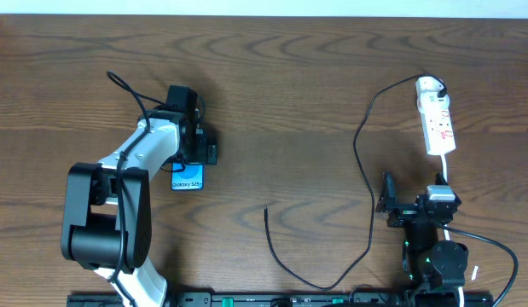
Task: Plug charger to phone and switch on socket
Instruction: 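Close the left gripper on the phone's sides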
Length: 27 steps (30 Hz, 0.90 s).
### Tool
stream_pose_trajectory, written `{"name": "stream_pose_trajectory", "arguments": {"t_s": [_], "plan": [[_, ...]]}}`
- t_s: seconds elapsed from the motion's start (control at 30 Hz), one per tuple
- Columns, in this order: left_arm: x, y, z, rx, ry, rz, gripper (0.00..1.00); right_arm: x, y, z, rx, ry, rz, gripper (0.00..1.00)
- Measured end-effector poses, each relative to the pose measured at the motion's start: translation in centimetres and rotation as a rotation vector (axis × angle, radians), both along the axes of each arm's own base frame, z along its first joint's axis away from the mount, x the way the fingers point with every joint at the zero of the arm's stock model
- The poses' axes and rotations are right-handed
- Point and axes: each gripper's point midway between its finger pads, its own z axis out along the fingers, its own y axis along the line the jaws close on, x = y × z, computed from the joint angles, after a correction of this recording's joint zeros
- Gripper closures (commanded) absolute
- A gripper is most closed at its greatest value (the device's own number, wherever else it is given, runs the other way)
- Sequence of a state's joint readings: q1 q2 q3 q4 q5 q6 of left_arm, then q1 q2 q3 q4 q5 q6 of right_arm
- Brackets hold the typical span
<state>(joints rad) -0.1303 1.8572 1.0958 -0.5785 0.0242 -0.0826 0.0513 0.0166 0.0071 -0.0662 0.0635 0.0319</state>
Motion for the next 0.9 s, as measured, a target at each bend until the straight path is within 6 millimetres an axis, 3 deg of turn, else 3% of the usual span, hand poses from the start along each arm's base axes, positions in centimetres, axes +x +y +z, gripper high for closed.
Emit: {"name": "stream_pose_trajectory", "arguments": {"t_s": [0.9], "plan": [[0.00,0.01,0.00,0.000,0.000,0.000,0.02,0.00,0.00,0.00,0.000,0.000,0.000,0.01]]}}
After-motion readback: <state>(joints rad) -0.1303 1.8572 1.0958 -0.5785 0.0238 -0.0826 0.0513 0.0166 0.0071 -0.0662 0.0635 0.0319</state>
